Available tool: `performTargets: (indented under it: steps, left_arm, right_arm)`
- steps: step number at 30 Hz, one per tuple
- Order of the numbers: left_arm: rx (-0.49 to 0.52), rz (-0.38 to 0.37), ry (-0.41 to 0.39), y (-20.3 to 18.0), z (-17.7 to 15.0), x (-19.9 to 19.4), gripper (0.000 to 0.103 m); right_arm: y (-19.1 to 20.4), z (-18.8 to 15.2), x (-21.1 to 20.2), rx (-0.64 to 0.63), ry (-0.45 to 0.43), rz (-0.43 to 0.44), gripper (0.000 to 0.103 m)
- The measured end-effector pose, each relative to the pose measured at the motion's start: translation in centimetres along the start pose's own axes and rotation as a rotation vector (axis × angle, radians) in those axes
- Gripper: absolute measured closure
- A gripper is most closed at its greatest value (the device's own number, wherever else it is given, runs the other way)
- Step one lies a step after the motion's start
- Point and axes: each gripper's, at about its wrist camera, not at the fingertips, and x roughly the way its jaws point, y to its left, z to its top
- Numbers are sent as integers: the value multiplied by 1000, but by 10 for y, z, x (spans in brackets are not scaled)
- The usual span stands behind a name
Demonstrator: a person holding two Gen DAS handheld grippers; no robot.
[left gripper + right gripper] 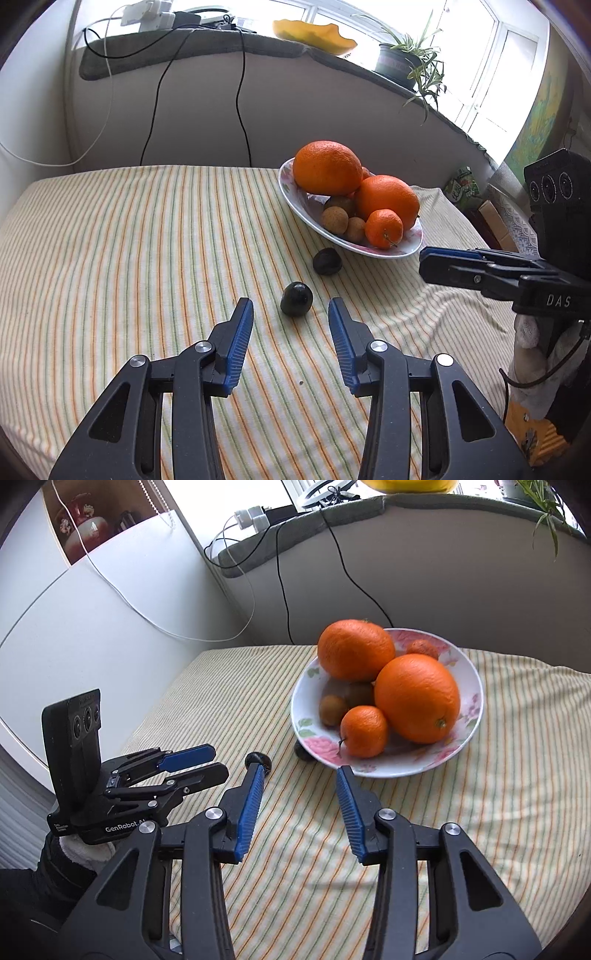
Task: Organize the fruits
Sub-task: 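Grasp a dark plum with the right tool while the left tool grasps another plum, then carry both dark plums into the white plate and open both tools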
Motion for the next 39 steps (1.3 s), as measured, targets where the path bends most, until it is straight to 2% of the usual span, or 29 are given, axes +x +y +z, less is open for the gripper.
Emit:
performTargets:
  steps: [5,14,22,26,33,39]
  left_arm:
    - [7,-31,18,-3,-1,7,62]
    - [34,-44,42,-6,8,23,62]
    - [23,-66,74,0,9,34,67]
    - [14,-67,84,4,9,37,79]
    - [8,-57,59,10,10,30,83]
    - [5,-53,45,17,9,23,85]
  right_arm:
    - [4,-7,27,26,53,-6,67]
    - [3,-2,53,57,64,-68,70]
    - [4,3,60,53,66,-96,70]
    - [6,6,65,47,65,-105,70]
    - [14,18,84,32,80,-119,70]
    - [26,21,93,1,79,-172,70]
